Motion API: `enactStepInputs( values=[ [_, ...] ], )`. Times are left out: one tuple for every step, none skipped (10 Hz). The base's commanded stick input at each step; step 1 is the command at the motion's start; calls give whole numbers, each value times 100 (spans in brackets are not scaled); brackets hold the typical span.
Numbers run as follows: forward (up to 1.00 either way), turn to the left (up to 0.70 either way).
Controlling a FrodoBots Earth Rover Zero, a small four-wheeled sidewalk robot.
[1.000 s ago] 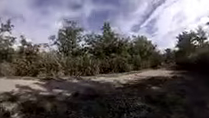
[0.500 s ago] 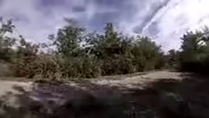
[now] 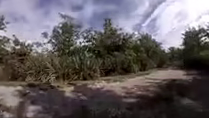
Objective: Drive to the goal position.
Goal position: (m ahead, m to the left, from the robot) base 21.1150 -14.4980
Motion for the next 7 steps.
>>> enactStepInputs(
  values=[
    [99,-39],
    [99,-40],
    [99,-40],
    [99,-40],
    [99,-40],
    [99,-40],
    [99,-40]
  ],
)
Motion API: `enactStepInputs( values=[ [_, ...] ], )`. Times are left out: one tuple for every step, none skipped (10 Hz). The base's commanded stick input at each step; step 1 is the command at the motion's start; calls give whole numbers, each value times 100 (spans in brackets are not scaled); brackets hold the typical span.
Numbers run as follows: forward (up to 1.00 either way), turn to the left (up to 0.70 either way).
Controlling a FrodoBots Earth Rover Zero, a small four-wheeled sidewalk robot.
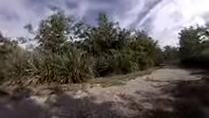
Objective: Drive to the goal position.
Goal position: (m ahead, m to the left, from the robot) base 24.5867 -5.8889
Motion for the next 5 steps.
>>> enactStepInputs(
  values=[
    [99,-40],
    [99,-40],
    [99,-40],
    [99,-40],
    [99,-40]
  ],
)
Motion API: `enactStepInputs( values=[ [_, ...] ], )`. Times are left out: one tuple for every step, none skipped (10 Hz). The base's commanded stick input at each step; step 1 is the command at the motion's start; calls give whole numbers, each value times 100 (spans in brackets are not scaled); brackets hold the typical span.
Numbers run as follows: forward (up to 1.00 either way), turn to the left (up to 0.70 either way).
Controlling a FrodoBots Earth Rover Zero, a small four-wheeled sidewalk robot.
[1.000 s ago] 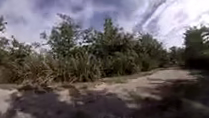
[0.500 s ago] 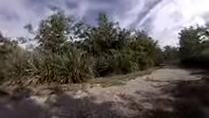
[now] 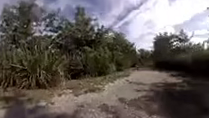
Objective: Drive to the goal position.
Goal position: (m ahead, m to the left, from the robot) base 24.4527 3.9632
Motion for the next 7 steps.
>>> enactStepInputs(
  values=[
    [99,-40],
    [99,-40],
    [99,-40],
    [99,-40],
    [99,-27],
    [100,0],
    [100,0]
  ],
)
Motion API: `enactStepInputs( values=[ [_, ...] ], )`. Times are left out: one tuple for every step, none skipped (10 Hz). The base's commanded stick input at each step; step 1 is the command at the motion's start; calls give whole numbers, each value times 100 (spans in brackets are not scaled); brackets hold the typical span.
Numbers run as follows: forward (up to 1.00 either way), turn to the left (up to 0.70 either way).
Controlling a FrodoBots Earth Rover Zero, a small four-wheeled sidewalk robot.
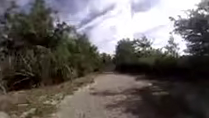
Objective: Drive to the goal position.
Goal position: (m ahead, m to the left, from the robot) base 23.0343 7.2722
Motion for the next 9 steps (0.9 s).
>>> enactStepInputs(
  values=[
    [100,0],
    [100,0],
    [100,0],
    [100,0],
    [100,0],
    [100,0],
    [100,0],
    [100,5],
    [100,27]
  ],
)
